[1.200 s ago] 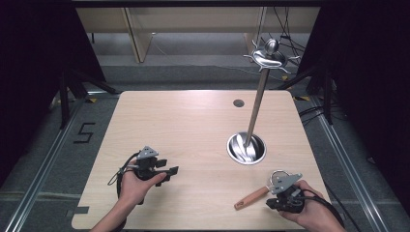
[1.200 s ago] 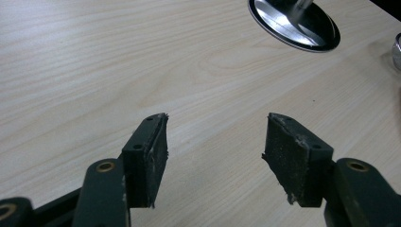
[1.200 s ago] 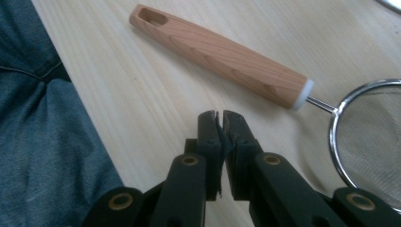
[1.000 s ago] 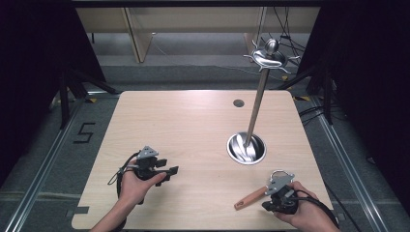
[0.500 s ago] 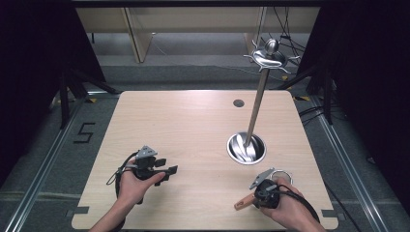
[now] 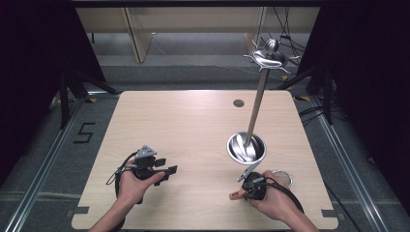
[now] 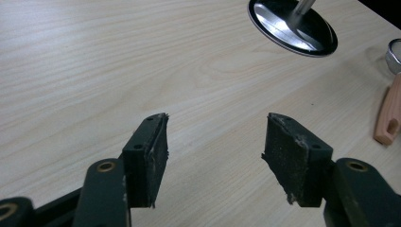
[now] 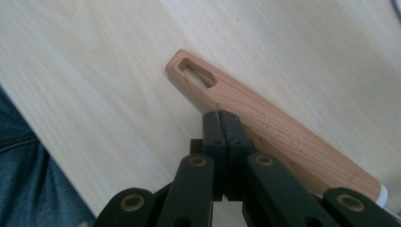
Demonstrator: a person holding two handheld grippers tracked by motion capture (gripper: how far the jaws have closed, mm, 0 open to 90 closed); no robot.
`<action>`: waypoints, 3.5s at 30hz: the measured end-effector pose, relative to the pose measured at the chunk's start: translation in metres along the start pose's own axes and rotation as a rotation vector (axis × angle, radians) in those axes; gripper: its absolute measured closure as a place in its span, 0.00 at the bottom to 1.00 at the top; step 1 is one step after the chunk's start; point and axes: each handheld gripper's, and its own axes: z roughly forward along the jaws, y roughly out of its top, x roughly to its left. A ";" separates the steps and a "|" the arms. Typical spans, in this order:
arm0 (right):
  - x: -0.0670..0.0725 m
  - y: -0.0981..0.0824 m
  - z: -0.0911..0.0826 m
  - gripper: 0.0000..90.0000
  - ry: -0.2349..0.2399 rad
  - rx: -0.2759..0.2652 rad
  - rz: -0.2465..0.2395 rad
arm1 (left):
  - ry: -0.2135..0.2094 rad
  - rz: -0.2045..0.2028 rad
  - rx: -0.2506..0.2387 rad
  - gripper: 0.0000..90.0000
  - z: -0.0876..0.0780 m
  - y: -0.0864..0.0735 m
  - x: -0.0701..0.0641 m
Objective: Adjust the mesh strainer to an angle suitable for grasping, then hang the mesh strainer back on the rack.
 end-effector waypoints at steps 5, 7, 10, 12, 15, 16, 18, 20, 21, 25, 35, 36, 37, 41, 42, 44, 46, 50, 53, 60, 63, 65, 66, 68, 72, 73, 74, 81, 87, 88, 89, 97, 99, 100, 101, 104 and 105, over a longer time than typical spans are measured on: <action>-0.006 0.013 0.006 1.00 -0.019 -0.005 0.006 | 0.000 0.008 0.007 0.44 -0.001 0.000 0.001; -0.008 0.016 0.008 1.00 -0.021 0.000 0.013 | 0.001 0.009 0.008 0.44 -0.001 0.000 0.001; -0.011 0.019 0.010 1.00 -0.041 -0.009 0.019 | -0.001 0.000 0.000 0.44 0.000 0.000 0.001; -0.017 0.022 0.012 1.00 -0.047 -0.020 0.035 | -0.002 0.001 0.003 0.44 0.000 0.000 0.001; -0.021 0.024 0.012 1.00 -0.050 -0.021 0.036 | -0.008 -0.002 0.005 0.44 0.001 0.000 0.000; -0.025 0.026 0.012 1.00 -0.048 -0.028 0.030 | -0.005 -0.004 0.002 0.44 0.002 0.000 0.000; -0.027 0.027 0.012 1.00 -0.055 -0.045 0.043 | -0.001 0.007 0.018 0.44 0.001 0.000 0.002; -0.028 0.028 0.012 1.00 -0.053 -0.051 0.048 | 0.002 0.004 0.013 0.44 0.002 0.000 0.002; -0.032 0.028 0.011 0.95 -0.065 -0.076 0.034 | -0.002 -0.003 0.009 0.44 0.003 0.001 0.002; -0.034 0.026 0.009 0.88 -0.077 -0.105 0.007 | -0.008 -0.002 0.018 0.44 0.003 0.000 0.002; -0.060 0.013 -0.031 0.63 -0.105 -0.067 -0.183 | -0.011 -0.012 0.014 0.44 -0.001 -0.004 -0.002; -0.063 0.011 -0.032 0.61 -0.106 -0.045 -0.194 | -0.015 -0.014 0.011 0.44 -0.002 -0.004 -0.002; -0.066 0.009 -0.031 0.58 -0.106 0.011 -0.239 | -0.010 -0.009 0.009 0.44 -0.002 -0.005 -0.001; -0.070 0.012 -0.024 0.58 -0.084 0.090 -0.330 | -0.003 -0.009 0.022 0.44 0.000 -0.004 0.001; -0.070 0.013 -0.023 0.58 -0.105 0.088 -0.332 | -0.003 -0.009 0.022 0.44 0.000 -0.004 0.001; -0.070 0.015 -0.022 0.59 -0.103 0.087 -0.342 | -0.005 -0.009 0.025 0.44 0.001 -0.004 0.002; -0.069 0.018 -0.021 0.59 -0.098 0.112 -0.351 | -0.007 -0.017 0.021 0.44 0.002 -0.004 0.001; -0.068 0.023 -0.016 0.61 -0.110 0.151 -0.372 | -0.004 -0.002 0.027 0.44 0.000 -0.005 0.001; -0.067 0.026 -0.013 0.61 -0.104 0.166 -0.379 | -0.006 -0.001 0.024 0.44 -0.001 -0.005 0.000; -0.066 0.028 -0.005 0.62 -0.108 0.193 -0.401 | -0.009 -0.015 0.015 0.44 0.001 -0.005 0.000; -0.067 0.029 -0.002 0.64 -0.102 0.206 -0.420 | -0.008 -0.016 0.017 0.44 0.001 -0.005 0.001; -0.067 0.030 -0.001 0.66 -0.097 0.212 -0.418 | -0.010 -0.016 0.019 0.44 0.001 -0.005 0.001; -0.067 0.030 0.000 0.66 -0.095 0.212 -0.419 | -0.010 -0.016 0.019 0.44 0.001 -0.005 0.001; -0.066 0.031 0.001 0.67 -0.100 0.215 -0.427 | -0.004 -0.001 0.024 0.44 0.000 -0.005 0.001; -0.065 0.031 0.004 0.68 -0.101 0.219 -0.428 | -0.012 0.002 0.024 0.44 0.000 -0.004 0.001; -0.065 0.032 0.005 0.69 -0.104 0.222 -0.432 | -0.009 -0.004 0.020 0.44 0.000 -0.005 0.001; -0.065 0.032 0.005 0.70 -0.105 0.220 -0.435 | -0.009 -0.004 0.020 0.44 0.000 -0.005 0.001; -0.065 0.031 0.007 0.73 -0.116 0.228 -0.448 | -0.009 0.002 0.029 0.44 0.001 -0.004 0.000; -0.064 0.030 0.006 0.77 -0.133 0.219 -0.467 | -0.008 0.004 0.030 0.44 0.000 -0.004 0.001; -0.064 0.029 0.007 0.77 -0.130 0.216 -0.466 | -0.009 0.004 0.028 0.44 0.000 -0.005 0.001; -0.064 0.029 0.007 0.77 -0.130 0.216 -0.466 | -0.010 0.004 0.027 0.44 0.000 -0.005 0.001; -0.064 0.019 0.000 0.77 -0.158 0.160 -0.448 | -0.007 -0.014 0.004 0.44 -0.001 -0.005 0.000; -0.065 0.014 -0.005 0.77 -0.169 0.123 -0.429 | -0.011 -0.017 0.002 0.44 -0.001 -0.005 -0.001; -0.065 0.014 -0.005 0.77 -0.169 0.123 -0.429 | -0.011 -0.017 0.002 0.44 -0.001 -0.005 -0.001; -0.065 0.012 -0.007 0.77 -0.169 0.108 -0.431 | -0.010 -0.002 0.014 0.44 -0.002 -0.004 0.000; -0.067 0.003 -0.016 0.77 -0.174 0.048 -0.403 | -0.008 -0.013 0.000 0.44 -0.002 -0.005 0.000; -0.068 0.001 -0.018 0.77 -0.172 0.039 -0.393 | -0.008 -0.013 0.000 0.44 -0.002 -0.005 0.000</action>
